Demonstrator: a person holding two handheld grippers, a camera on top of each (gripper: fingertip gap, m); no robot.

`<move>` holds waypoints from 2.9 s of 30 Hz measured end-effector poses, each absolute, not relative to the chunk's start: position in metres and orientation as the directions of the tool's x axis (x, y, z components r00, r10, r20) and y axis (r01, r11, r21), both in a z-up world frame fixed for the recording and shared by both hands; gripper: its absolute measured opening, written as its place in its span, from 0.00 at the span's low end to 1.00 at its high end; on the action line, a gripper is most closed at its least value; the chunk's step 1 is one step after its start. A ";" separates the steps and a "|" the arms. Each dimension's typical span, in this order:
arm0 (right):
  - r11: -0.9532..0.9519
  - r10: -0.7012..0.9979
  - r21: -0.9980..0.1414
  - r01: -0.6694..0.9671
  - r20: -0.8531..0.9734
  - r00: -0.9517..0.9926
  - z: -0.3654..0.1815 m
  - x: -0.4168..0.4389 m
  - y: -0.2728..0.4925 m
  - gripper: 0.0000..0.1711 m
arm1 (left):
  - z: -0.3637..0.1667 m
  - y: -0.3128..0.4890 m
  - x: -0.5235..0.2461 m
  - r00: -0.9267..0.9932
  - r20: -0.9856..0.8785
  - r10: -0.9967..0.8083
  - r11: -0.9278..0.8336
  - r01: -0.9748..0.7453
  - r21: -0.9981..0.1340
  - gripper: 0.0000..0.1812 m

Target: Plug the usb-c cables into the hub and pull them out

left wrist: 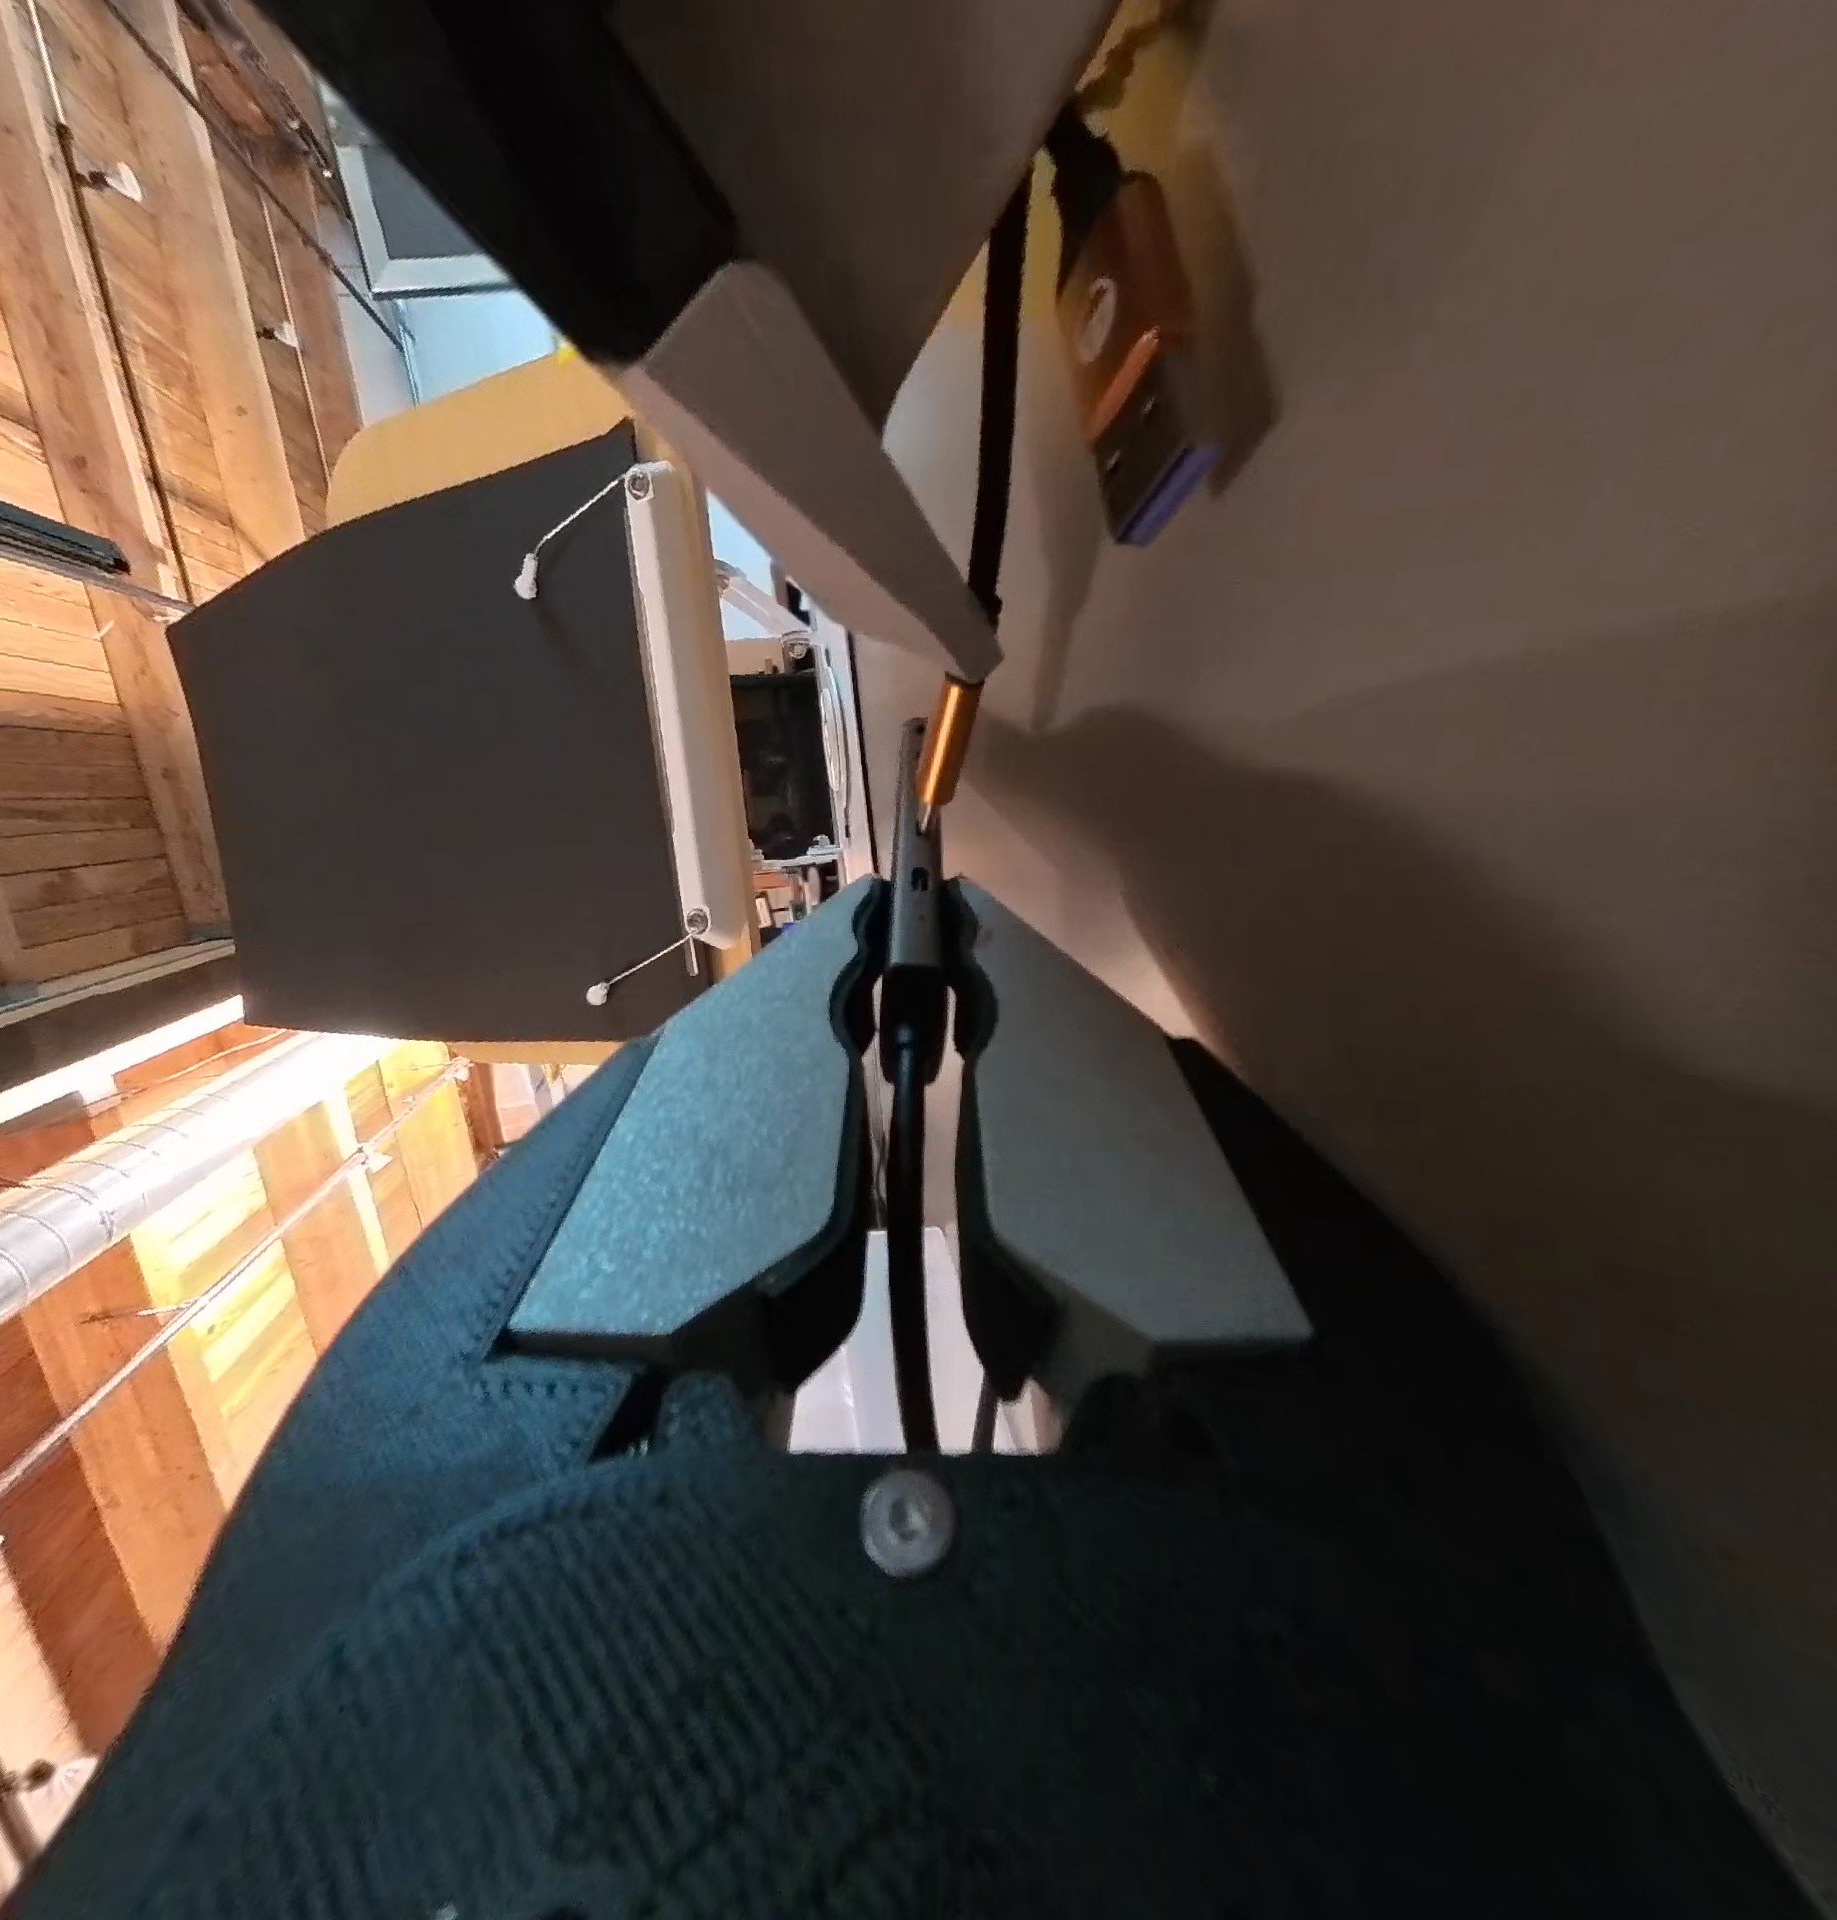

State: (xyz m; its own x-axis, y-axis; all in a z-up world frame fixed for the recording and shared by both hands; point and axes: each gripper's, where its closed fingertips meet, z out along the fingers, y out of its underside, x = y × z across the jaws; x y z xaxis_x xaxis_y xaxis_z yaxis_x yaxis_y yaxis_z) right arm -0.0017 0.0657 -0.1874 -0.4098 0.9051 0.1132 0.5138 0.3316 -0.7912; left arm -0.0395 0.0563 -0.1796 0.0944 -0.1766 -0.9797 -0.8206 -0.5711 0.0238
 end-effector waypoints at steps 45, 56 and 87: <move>0.289 0.827 -0.829 0.479 -0.036 -0.561 -0.177 0.012 0.055 0.03 | -0.174 0.048 -0.013 0.222 -0.959 -0.178 -0.491 -0.864 -0.109 0.03; 0.225 0.816 -0.865 0.448 -0.083 -0.572 -0.167 0.010 0.055 0.03 | -0.170 0.048 -0.015 0.299 -0.942 -0.150 -0.453 -0.868 -0.203 0.04; 0.240 0.878 -0.962 0.127 0.160 -0.450 -0.064 0.030 0.080 0.21 | -0.136 0.046 -0.019 0.710 -0.703 -0.031 -0.321 -0.673 -0.666 0.04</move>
State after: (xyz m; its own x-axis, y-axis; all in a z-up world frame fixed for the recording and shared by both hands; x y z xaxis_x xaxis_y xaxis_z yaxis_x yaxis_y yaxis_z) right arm 0.0298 0.0798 -0.0643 -0.4503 0.8785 0.1597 0.1267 0.2399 -0.9625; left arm -0.0188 0.0458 -0.1362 0.7104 -0.0306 -0.7031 -0.6731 -0.3213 -0.6661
